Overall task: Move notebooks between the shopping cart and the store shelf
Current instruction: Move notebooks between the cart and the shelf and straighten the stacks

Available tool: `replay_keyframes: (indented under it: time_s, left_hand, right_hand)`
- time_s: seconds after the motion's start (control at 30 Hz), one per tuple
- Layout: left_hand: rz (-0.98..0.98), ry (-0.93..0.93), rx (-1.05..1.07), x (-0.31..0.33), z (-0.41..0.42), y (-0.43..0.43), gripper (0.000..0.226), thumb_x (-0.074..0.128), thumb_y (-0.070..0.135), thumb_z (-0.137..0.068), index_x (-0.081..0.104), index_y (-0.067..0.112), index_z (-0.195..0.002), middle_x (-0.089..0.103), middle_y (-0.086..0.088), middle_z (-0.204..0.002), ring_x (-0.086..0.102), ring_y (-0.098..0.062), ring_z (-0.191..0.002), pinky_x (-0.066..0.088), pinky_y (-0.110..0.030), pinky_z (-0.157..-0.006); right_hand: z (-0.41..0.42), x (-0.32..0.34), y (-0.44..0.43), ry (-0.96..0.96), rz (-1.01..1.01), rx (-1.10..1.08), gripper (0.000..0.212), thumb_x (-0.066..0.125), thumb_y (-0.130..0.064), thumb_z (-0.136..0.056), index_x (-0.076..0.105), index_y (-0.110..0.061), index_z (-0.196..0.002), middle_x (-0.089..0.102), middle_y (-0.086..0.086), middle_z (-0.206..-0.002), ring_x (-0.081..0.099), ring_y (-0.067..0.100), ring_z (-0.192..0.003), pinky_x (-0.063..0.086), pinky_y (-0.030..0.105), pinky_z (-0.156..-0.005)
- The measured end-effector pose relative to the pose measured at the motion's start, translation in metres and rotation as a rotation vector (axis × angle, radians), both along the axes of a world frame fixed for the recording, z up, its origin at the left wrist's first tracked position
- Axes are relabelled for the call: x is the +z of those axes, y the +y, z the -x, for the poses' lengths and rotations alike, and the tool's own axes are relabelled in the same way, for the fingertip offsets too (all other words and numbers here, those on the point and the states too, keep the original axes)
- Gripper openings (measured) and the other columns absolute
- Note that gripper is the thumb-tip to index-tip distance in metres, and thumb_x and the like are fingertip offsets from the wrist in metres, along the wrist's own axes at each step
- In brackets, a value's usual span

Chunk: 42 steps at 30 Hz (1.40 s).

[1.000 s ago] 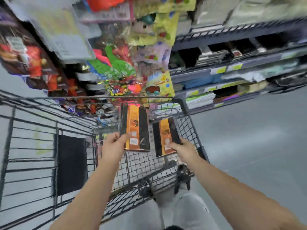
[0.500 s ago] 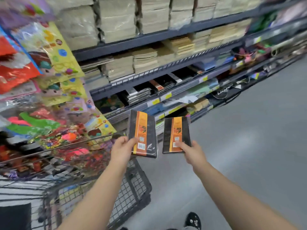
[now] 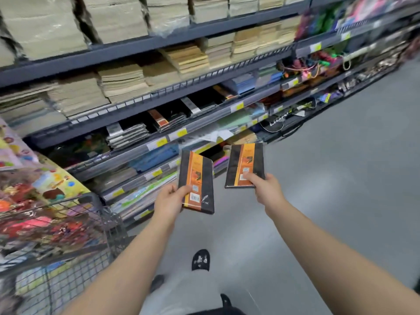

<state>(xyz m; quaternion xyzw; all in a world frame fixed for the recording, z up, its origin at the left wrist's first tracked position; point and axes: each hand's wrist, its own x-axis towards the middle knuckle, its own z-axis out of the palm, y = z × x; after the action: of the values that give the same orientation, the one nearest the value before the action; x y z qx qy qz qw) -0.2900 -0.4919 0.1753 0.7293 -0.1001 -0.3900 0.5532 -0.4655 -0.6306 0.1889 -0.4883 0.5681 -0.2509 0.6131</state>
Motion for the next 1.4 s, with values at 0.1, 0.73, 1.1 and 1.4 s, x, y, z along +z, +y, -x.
replay_keyframes:
  time_s: [0.1,0.73,1.1,1.4]
  left_hand:
    - [-0.042,-0.006,-0.012,-0.015,0.003,-0.032,0.034,0.070,0.022,-0.080,0.041,0.020,-0.062,0.062,-0.007,-0.065,0.054,-0.021,-0.062,0.039,-0.030,-0.060]
    - [-0.436,-0.317,-0.240,-0.064,-0.060,-0.284,0.029,0.071,0.035,-0.079,0.052,0.014,-0.073,0.058,-0.002,-0.074,0.055,-0.024,-0.074,0.035,-0.031,-0.060]
    - [-0.689,-0.743,-0.587,-0.122,-0.115,-0.404,0.041,0.064,0.047,-0.085,0.064,0.021,-0.117,0.008,-0.007,-0.161,0.010,-0.026,-0.147,0.017,-0.033,-0.117]
    - [-0.934,-0.879,-0.706,-0.190,-0.131,-0.464,0.027,0.054,0.045,-0.092,0.062,0.025,-0.108,-0.026,-0.010,-0.156,-0.019,-0.034,-0.145,-0.005,-0.049,-0.117]
  right_hand:
    - [-0.001,-0.008,-0.036,0.001,-0.035,-0.007,0.026,0.071,-0.027,-0.081,0.066,-0.012,-0.102,0.051,-0.005,-0.062,0.042,0.007,-0.048,0.030,0.021,-0.047]
    - [-0.072,-0.028,-0.300,0.110,-0.086,0.206,0.013,0.067,-0.038,-0.085,0.063,-0.026,-0.080,0.048,-0.016,-0.041,0.037,0.006,-0.046,0.029,0.020,-0.047]
    - [-0.127,-0.093,-0.428,0.084,-0.067,0.474,0.022,0.070,-0.035,-0.083,0.066,-0.020,-0.099,0.057,-0.015,-0.066,0.045,-0.001,-0.052,0.031,0.017,-0.052]
    - [-0.162,-0.128,-0.489,0.017,-0.037,0.552,0.017,0.067,-0.025,-0.087,0.056,-0.024,-0.074,0.051,-0.019,-0.042,0.045,-0.004,-0.034,0.032,0.008,-0.039]
